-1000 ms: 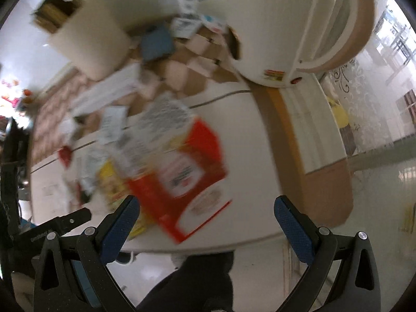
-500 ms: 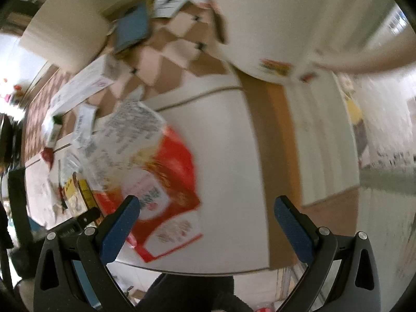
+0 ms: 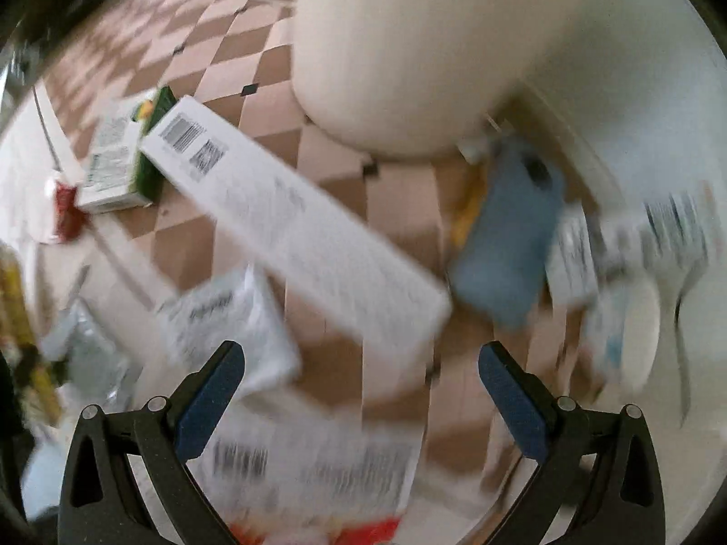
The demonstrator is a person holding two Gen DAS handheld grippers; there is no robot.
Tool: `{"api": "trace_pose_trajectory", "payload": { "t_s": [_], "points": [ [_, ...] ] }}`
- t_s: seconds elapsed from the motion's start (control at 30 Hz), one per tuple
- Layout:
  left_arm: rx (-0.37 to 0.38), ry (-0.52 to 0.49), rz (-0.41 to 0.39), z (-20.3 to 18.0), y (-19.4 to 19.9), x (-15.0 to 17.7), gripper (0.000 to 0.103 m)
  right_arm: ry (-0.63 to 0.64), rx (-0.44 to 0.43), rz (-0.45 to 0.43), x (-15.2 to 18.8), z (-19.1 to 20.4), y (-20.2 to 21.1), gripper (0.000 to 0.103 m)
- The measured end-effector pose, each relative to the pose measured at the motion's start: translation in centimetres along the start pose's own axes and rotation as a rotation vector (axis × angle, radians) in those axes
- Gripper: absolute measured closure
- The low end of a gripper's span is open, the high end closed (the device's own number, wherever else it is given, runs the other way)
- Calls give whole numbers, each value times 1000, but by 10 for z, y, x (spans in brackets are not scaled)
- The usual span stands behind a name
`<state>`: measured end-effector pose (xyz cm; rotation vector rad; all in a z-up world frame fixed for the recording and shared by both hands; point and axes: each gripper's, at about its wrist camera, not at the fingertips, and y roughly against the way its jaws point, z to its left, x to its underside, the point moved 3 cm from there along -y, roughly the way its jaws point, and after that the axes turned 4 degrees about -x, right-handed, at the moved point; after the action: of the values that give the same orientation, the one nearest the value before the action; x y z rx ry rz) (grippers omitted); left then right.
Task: Collect trash
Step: 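Grasp the yellow seasoning box with the left tool while the right tool grasps the white Doctor box, then carry both boxes from the counter over the floor trash bin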
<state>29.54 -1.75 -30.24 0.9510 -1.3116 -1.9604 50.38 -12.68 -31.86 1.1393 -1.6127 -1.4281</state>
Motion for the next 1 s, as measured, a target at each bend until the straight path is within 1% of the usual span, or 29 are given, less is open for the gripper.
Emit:
{"api": "trace_pose_trajectory", "payload": {
  "t_s": [0.03,0.1,0.17,0.2,0.23,0.27,0.33,0.37,0.4,0.43,0.6,0.67,0.7,0.73,0.8,0.83,0.9,0.93,1.0],
  "points": [
    [0,2,9,-5,-6,-6,47,45,26,14,-17,5,-9,0],
    [-2,13,29,-8,-21,-11,48,98,35,39,-37,11,-22,2],
    [16,15,58,-10,-33,-18,48,128,40,61,-49,19,-32,6],
    [26,14,71,-6,-41,-19,48,139,37,71,-54,22,-37,13],
    [39,13,90,-4,-48,-22,48,152,9,90,-60,27,-43,23],
    [51,12,109,-4,-53,-23,48,152,-6,97,-65,29,-45,23],
    [75,16,126,2,-59,-28,46,141,-48,91,-74,31,-43,36],
    [85,13,133,4,-62,-30,46,125,-73,87,-76,31,-42,38],
    [95,15,138,6,-64,-31,47,101,-109,86,-80,31,-40,44],
    [104,17,142,7,-65,-32,47,91,-122,83,-82,31,-38,47],
    [119,16,140,9,-70,-34,48,29,-237,63,-83,39,-15,49],
    [120,16,140,10,-72,-35,48,6,-271,82,-78,45,-10,49],
    [120,15,140,21,-77,-40,48,-2,-288,93,-69,43,-11,49],
    [119,14,138,29,-81,-39,48,-7,-298,102,-68,43,-12,51],
    [112,11,134,29,-80,-39,49,-15,-291,110,-72,37,-17,51],
    [109,10,133,29,-79,-39,49,-26,-273,112,-74,36,-23,51],
    [100,12,125,25,-73,-37,49,-39,-255,113,-68,36,-33,49],
    [94,18,116,21,-65,-34,49,-42,-245,93,-71,34,-34,51],
    [82,27,88,26,-57,-35,49,-34,-216,81,-77,32,-33,53]
  ]
}}
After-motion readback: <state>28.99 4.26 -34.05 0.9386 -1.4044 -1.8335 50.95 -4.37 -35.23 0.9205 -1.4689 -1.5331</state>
